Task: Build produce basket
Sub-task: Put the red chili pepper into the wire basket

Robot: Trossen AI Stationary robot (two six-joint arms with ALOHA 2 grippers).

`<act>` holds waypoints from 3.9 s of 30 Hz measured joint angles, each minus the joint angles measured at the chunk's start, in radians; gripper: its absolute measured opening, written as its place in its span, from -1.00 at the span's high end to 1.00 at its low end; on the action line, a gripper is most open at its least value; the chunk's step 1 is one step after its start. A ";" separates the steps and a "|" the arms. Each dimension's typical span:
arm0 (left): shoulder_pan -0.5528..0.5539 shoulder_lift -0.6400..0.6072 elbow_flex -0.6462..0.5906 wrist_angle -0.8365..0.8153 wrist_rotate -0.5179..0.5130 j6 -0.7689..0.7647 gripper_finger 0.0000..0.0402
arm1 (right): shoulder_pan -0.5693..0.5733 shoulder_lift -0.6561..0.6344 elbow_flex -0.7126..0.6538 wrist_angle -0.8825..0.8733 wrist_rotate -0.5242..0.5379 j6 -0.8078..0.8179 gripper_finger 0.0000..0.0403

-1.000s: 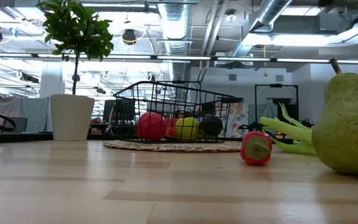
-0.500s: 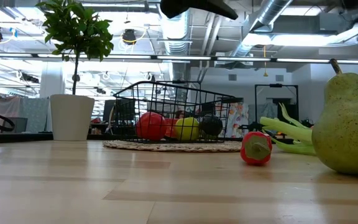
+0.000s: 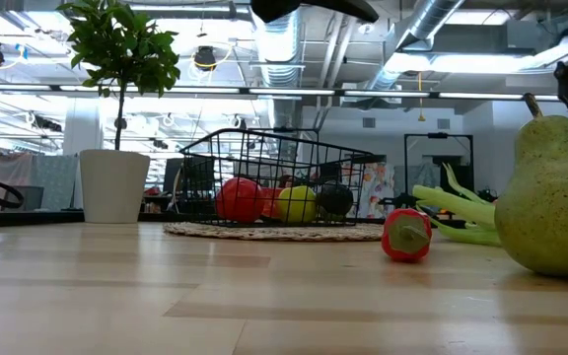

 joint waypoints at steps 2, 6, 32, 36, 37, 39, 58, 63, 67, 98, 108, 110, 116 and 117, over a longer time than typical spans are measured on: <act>-0.003 0.000 0.000 0.000 0.000 0.000 -0.74 | 0.000 0.022 0.000 0.045 0.000 -0.016 -0.45; -0.008 0.000 0.000 0.000 -0.001 -0.001 -0.74 | 0.003 0.032 0.000 0.084 0.000 -0.017 -0.45; -0.008 0.054 -0.330 0.290 -0.273 -0.148 -0.74 | 0.003 0.029 0.037 0.101 0.002 -0.030 -0.45; -0.008 0.144 -0.279 0.372 -0.241 -0.130 -0.74 | 0.008 0.029 0.037 0.108 0.002 -0.027 -0.45; -0.008 0.170 -0.263 0.366 -0.236 -0.128 -0.74 | 0.010 0.029 0.037 0.107 0.003 -0.022 -0.45; -0.008 0.205 -0.235 0.343 -0.236 -0.126 -0.74 | 0.013 0.029 0.037 0.109 0.003 -0.016 -0.45; -0.002 0.387 -0.094 0.226 -0.272 -0.147 -0.74 | 0.042 0.029 0.038 0.136 -0.014 0.014 -0.45; 0.000 0.423 -0.010 0.088 -0.240 -0.184 -0.70 | 0.042 0.029 0.038 0.139 -0.014 0.014 -0.45; -0.003 0.421 -0.011 0.072 -0.258 -0.191 -0.51 | 0.042 0.029 0.038 0.142 -0.014 0.014 -0.45; -0.008 0.423 0.119 -0.127 -0.140 -0.235 0.45 | 0.042 0.029 0.038 0.150 -0.012 0.011 -0.45; -0.006 0.421 0.365 -0.427 -0.225 -0.201 0.45 | 0.041 0.029 0.038 0.149 -0.003 0.004 -0.45; -0.006 0.421 0.420 -0.506 -0.248 -0.200 0.45 | 0.042 0.029 0.038 0.149 0.000 0.003 -0.45; -0.003 0.421 0.590 -0.746 -0.363 -0.191 0.44 | 0.042 0.029 0.038 0.149 0.002 0.003 -0.45; -0.003 0.420 0.615 -0.777 -0.378 -0.191 0.44 | 0.042 0.029 0.038 0.149 0.002 0.003 -0.45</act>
